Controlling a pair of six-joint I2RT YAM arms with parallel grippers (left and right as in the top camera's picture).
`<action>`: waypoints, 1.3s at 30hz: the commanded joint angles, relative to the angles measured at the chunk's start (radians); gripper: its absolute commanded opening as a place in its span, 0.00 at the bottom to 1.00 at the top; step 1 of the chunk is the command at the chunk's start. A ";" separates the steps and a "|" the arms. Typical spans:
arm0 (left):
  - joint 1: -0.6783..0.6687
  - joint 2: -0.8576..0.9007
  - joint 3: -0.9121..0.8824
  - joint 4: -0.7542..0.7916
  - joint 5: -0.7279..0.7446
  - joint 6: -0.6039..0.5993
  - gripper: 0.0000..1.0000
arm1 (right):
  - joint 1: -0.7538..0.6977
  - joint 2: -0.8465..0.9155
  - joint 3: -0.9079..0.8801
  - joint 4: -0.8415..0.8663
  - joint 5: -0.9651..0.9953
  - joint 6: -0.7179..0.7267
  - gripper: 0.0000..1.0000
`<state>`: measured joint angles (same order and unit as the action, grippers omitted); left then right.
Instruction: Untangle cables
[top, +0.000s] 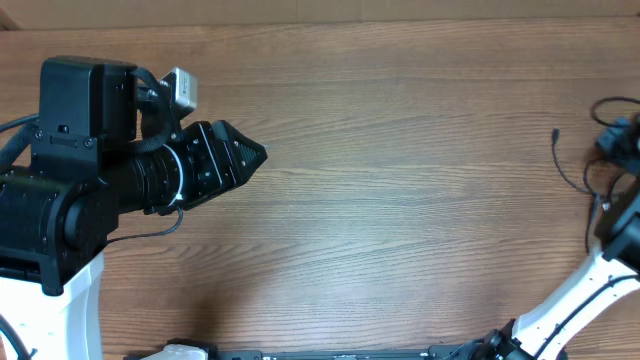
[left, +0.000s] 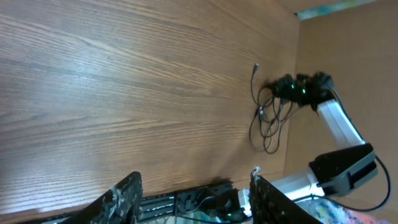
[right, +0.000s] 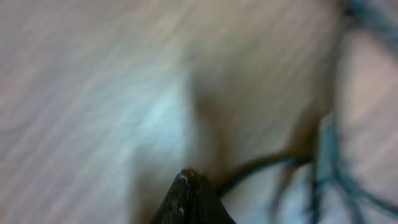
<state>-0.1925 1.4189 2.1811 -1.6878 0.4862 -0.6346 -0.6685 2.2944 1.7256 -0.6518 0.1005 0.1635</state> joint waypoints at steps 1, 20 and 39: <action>0.002 0.000 -0.002 -0.002 0.013 -0.028 0.54 | -0.098 0.008 -0.026 -0.010 0.032 -0.018 0.04; 0.002 0.000 -0.002 -0.002 0.012 -0.036 0.58 | -0.103 -0.116 0.088 -0.062 -0.206 -0.146 0.52; 0.002 0.000 -0.002 -0.002 0.058 0.110 0.59 | 0.296 -0.262 0.048 -0.456 -0.207 0.346 0.47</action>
<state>-0.1925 1.4189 2.1811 -1.6878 0.5278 -0.5652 -0.3794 2.0342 1.8034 -1.0885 -0.1234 0.3031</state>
